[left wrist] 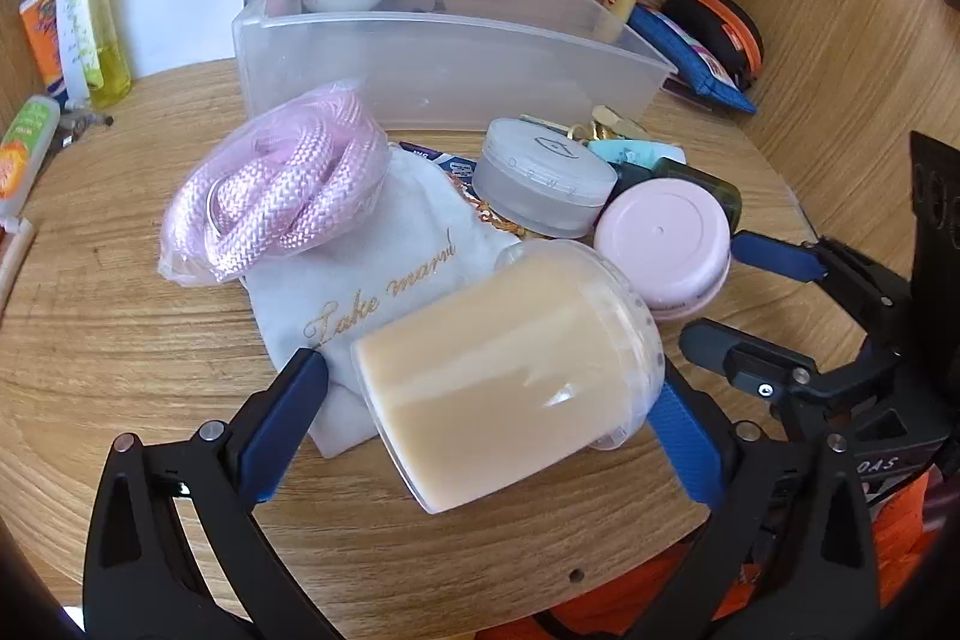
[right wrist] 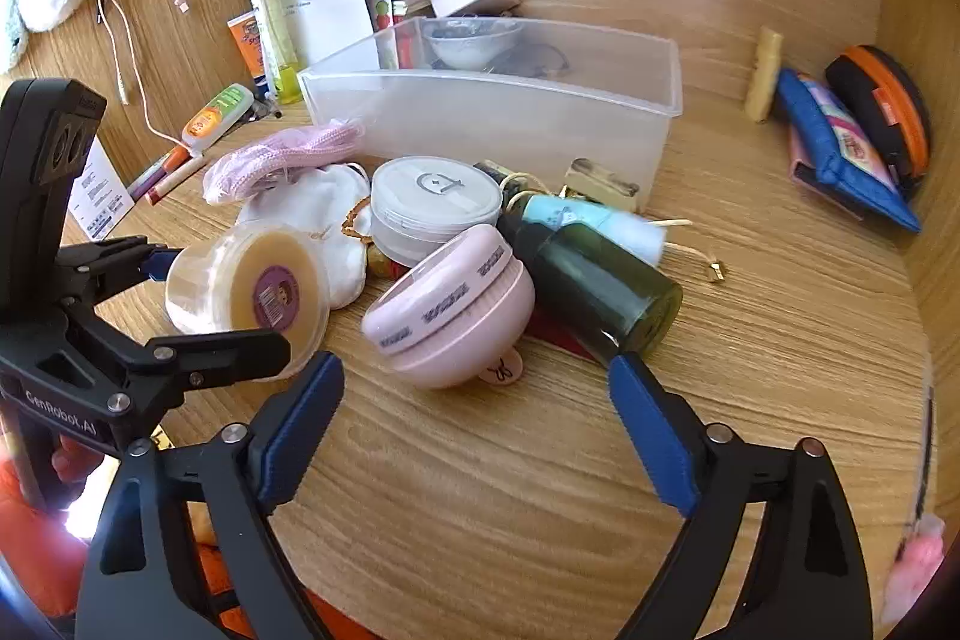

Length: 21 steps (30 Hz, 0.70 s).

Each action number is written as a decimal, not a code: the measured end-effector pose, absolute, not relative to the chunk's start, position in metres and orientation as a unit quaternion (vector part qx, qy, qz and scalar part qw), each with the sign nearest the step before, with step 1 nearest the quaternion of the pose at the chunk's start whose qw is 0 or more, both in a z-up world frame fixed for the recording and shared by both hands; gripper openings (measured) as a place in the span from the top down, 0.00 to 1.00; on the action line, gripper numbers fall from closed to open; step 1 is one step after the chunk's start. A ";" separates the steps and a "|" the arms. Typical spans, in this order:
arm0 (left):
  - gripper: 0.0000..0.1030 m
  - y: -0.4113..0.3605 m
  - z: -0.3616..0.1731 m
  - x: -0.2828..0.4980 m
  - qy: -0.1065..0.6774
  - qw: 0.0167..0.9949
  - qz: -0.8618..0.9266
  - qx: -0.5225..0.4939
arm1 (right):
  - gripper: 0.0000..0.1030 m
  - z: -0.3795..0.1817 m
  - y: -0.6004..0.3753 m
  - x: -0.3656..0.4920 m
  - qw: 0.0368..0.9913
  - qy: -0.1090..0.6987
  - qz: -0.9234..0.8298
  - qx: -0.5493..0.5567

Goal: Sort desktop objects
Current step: 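Grasp the cream jar with the left gripper while the right grasps the pink compact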

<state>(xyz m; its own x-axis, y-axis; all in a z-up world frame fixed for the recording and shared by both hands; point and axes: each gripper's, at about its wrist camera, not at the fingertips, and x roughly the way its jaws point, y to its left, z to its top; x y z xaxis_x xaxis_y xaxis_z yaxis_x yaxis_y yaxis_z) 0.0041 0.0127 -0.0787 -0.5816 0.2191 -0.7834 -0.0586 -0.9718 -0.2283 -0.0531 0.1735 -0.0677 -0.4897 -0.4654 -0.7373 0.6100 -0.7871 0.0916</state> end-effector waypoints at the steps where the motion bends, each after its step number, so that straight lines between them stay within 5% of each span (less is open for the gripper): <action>1: 0.00 0.012 -0.079 0.006 -0.090 0.076 0.887 -0.447 | 0.15 -0.069 0.173 -0.056 0.317 0.087 -0.855 0.400; 6: 0.00 0.013 -0.078 0.016 -0.075 0.059 0.897 -0.431 | 0.16 -0.069 0.167 -0.061 0.330 0.094 -0.850 0.401; 12: 0.16 0.016 -0.072 0.024 -0.063 0.062 0.905 -0.416 | 0.23 -0.068 0.152 -0.057 0.341 0.119 -0.843 0.398; 21: 0.24 0.023 -0.074 0.025 -0.055 0.067 0.906 -0.415 | 0.24 -0.072 0.140 -0.060 0.332 0.123 -0.848 0.394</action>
<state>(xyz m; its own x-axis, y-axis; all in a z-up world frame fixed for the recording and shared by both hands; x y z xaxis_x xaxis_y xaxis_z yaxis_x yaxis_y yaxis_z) 0.0250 0.0233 -0.0735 -0.6467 0.1663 -0.7444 -0.0755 -0.9851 -0.1544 -0.0604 0.1398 -0.0720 -0.4686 -0.4668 -0.7500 0.6608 -0.7487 0.0531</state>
